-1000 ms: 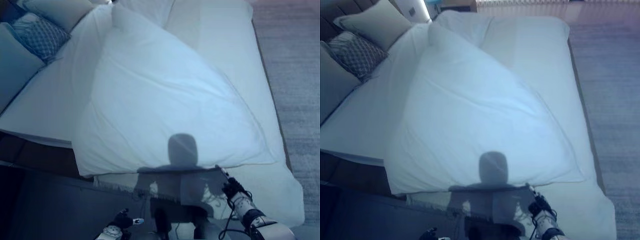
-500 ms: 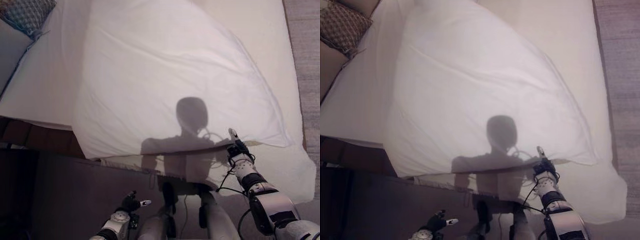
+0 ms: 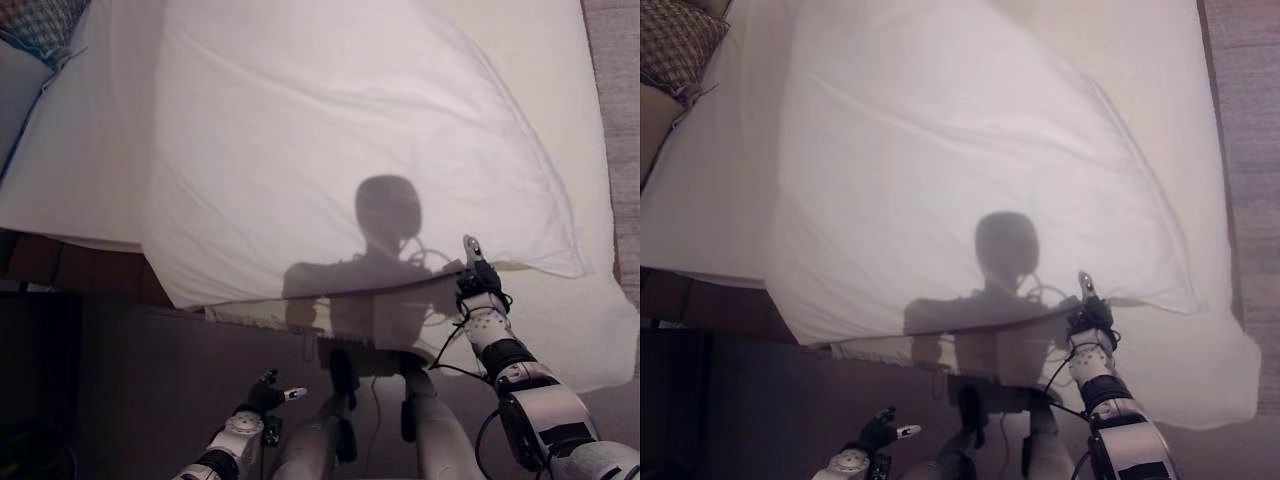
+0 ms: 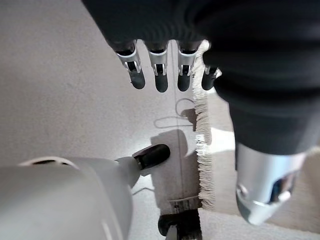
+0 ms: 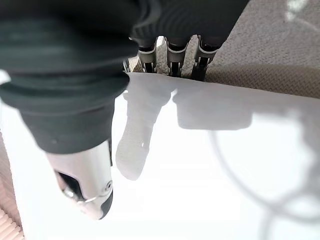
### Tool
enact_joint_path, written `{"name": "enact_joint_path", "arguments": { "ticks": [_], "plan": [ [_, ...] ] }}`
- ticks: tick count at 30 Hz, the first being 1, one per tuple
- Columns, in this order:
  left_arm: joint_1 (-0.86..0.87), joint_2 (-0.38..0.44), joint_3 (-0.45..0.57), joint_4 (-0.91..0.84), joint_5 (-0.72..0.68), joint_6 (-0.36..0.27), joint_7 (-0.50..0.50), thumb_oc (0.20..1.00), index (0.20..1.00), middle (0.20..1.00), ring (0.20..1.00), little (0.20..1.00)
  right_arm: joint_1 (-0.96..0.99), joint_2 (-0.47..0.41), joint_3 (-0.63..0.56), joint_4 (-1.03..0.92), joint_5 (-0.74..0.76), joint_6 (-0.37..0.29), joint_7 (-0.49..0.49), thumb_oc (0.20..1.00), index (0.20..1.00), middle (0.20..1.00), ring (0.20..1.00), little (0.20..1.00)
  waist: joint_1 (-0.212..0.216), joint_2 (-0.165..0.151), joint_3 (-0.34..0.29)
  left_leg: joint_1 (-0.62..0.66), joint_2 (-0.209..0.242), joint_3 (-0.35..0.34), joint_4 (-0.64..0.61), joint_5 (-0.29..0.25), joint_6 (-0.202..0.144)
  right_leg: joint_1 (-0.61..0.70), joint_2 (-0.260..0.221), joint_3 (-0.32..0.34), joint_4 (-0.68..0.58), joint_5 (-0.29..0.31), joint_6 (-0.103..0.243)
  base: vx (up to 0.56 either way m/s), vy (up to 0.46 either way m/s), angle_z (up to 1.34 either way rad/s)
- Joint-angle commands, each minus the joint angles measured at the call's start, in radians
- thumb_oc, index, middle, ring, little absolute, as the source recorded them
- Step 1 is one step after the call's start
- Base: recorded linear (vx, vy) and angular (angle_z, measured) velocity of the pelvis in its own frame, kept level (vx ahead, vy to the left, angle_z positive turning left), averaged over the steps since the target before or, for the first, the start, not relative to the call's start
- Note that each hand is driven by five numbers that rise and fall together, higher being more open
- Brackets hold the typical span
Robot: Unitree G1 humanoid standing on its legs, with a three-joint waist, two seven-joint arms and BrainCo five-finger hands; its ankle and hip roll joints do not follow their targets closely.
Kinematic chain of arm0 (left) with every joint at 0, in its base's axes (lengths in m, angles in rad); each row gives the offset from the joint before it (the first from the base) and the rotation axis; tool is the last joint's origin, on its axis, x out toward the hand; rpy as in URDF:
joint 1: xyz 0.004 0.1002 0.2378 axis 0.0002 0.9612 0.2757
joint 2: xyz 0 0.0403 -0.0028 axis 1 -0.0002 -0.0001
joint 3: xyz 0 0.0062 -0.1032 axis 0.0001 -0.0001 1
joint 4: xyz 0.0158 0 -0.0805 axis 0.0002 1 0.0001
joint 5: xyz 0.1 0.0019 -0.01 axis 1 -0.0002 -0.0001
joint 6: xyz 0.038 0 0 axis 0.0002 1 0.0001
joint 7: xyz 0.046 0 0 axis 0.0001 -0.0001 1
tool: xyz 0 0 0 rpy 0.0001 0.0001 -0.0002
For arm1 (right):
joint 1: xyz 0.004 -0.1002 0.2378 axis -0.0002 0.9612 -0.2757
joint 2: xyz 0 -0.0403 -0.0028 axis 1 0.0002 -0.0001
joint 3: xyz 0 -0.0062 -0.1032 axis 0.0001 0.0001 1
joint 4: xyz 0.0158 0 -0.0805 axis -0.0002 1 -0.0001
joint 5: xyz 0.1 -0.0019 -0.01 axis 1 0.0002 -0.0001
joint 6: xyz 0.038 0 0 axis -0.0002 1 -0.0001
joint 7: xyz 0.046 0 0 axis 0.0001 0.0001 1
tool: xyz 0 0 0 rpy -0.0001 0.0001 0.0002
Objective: Make the bed
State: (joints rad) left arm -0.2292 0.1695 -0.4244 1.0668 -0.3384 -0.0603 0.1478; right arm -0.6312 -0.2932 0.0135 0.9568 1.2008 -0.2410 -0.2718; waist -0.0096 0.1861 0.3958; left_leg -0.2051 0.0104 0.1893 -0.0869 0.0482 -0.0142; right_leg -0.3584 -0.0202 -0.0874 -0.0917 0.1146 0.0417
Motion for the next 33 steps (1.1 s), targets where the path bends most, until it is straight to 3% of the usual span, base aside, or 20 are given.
{"name": "enact_joint_path", "arguments": {
  "ticks": [1, 2, 4, 5, 6, 7, 12, 26, 28, 29, 31, 33],
  "plan": [
    [-0.015, -0.006, -0.046, 0.025, -0.028, -0.016, 0.018, 1.0, 1.0, 1.0, 1.0, 1.0, -0.152, -0.106, 0.014, -0.06, -0.11, -0.113, -0.023, 1.0, 1.0, 1.0, 1.0, 1.0, -0.001, -0.049, -0.024, -0.038, -0.031, -0.077, 0.0, 0.026, -0.047, 0.073, -0.024, -0.032, 0.037, -0.035, 0.074, 0.0, 0.0, 0.0],
    [-0.014, -0.005, -0.049, 0.025, -0.027, -0.016, 0.018, 1.0, 1.0, 1.0, 1.0, 1.0, -0.165, -0.118, 0.021, -0.053, -0.135, -0.108, -0.036, 1.0, 1.0, 1.0, 1.0, 1.0, -0.001, -0.049, -0.023, -0.038, -0.031, -0.077, 0.0, 0.025, -0.047, 0.074, -0.024, -0.034, 0.036, -0.034, 0.074, 0.0, 0.0, 0.0],
    [-0.014, -0.002, -0.047, 0.033, -0.021, -0.014, 0.022, 1.0, 1.0, 1.0, 1.0, 1.0, -0.183, -0.127, 0.037, -0.068, -0.164, -0.102, -0.046, 0.831, 0.831, 0.831, 0.831, 0.831, -0.001, -0.055, -0.021, -0.037, -0.031, -0.077, 0.0, 0.025, -0.048, 0.076, -0.024, -0.036, 0.035, -0.032, 0.074, 0.0, 0.0, 0.0],
    [-0.016, 0.0, -0.046, 0.036, -0.019, -0.013, 0.024, 1.0, 1.0, 1.0, 1.0, 1.0, -0.192, -0.13, 0.048, -0.084, -0.176, -0.1, -0.05, 0.576, 0.576, 0.576, 0.576, 0.576, -0.001, -0.059, -0.021, -0.036, -0.03, -0.077, 0.0, 0.025, -0.048, 0.077, -0.023, -0.037, 0.035, -0.032, 0.075, 0.0, 0.0, 0.0],
    [-0.013, 0.001, -0.04, 0.042, -0.012, -0.011, 0.029, 1.0, 1.0, 1.0, 1.0, 1.0, -0.195, -0.134, 0.067, -0.139, -0.209, -0.1, -0.056, 0.482, 0.482, 0.482, 0.482, 0.482, -0.003, -0.065, -0.021, -0.033, -0.03, -0.076, 0.0, 0.026, -0.047, 0.078, -0.022, -0.036, 0.037, -0.032, 0.075, 0.0, 0.0, 0.0],
    [-0.013, 0.001, -0.039, 0.042, -0.012, -0.011, 0.029, 1.0, 1.0, 1.0, 1.0, 1.0, -0.193, -0.133, 0.067, -0.142, -0.211, -0.1, -0.059, 0.467, 0.467, 0.467, 0.467, 0.467, -0.003, -0.065, -0.021, -0.032, -0.03, -0.076, 0.0, 0.026, -0.047, 0.078, -0.022, -0.036, 0.037, -0.032, 0.075, 0.0, 0.0, 0.0],
    [-0.001, 0.007, -0.023, 0.056, -0.003, -0.004, 0.037, 1.0, 1.0, 1.0, 1.0, 1.0, -0.206, -0.149, 0.076, -0.188, -0.244, -0.101, -0.087, 0.2, 0.2, 0.2, 0.2, 0.2, -0.006, -0.079, -0.02, -0.025, -0.029, -0.074, 0.0, 0.024, -0.046, 0.087, -0.022, -0.038, 0.038, -0.033, 0.076, 0.0, 0.0, 0.0],
    [0.026, 0.019, -0.02, -0.02, -0.062, -0.025, 0.017, 1.0, 1.0, 1.0, 1.0, 1.0, -0.281, -0.233, 0.056, -0.116, -0.214, -0.071, -0.097, 0.2, 0.2, 0.2, 0.2, 0.2, 0.015, -0.087, -0.032, 0.015, -0.036, -0.078, 0.0, 0.017, -0.043, 0.131, -0.04, -0.066, 0.045, -0.034, 0.084, -0.02, 0.029, 0.06],
    [0.035, 0.019, -0.024, -0.092, -0.134, -0.031, -0.011, 1.0, 1.0, 1.0, 1.0, 1.0, -0.272, -0.237, 0.051, -0.141, -0.211, -0.072, -0.094, 0.2, 0.2, 0.2, 0.2, 0.2, 0.014, -0.088, -0.036, 0.024, -0.038, -0.078, 0.0, 0.013, -0.041, 0.139, -0.043, -0.066, 0.044, -0.034, 0.086, -0.04, 0.058, 0.1],
    [0.056, 0.015, -0.043, -0.205, -0.246, -0.027, -0.054, 1.0, 1.0, 1.0, 1.0, 1.0, -0.255, -0.235, 0.05, -0.191, -0.212, -0.07, -0.087, 0.2, 0.2, 0.2, 0.2, 0.2, 0.01, -0.089, -0.041, 0.036, -0.041, -0.078, 0.0, 0.01, -0.038, 0.151, -0.046, -0.067, 0.046, -0.034, 0.087, -0.04, 0.054, 0.07],
    [0.071, 0.019, -0.062, -0.265, -0.291, -0.02, -0.069, 1.0, 1.0, 1.0, 1.0, 1.0, -0.246, -0.23, 0.048, -0.208, -0.211, -0.069, -0.087, 0.2, 0.2, 0.2, 0.2, 0.2, 0.009, -0.091, -0.044, 0.042, -0.041, -0.079, 0.0, 0.008, -0.036, 0.158, -0.047, -0.067, 0.046, -0.034, 0.089, -0.03, 0.038, 0.02],
    [0.072, 0.009, -0.143, -0.422, -0.479, 0.017, -0.103, 1.0, 1.0, 1.0, 1.0, 1.0, -0.244, -0.211, 0.07, -0.249, -0.208, -0.05, -0.088, 0.2, 0.2, 0.2, 0.2, 0.2, -0.006, -0.1, -0.05, 0.066, -0.042, -0.075, 0.0, -0.001, -0.033, 0.177, -0.05, -0.066, 0.049, -0.037, 0.091, -0.04, 0.045, 0.03]
  ]
}}
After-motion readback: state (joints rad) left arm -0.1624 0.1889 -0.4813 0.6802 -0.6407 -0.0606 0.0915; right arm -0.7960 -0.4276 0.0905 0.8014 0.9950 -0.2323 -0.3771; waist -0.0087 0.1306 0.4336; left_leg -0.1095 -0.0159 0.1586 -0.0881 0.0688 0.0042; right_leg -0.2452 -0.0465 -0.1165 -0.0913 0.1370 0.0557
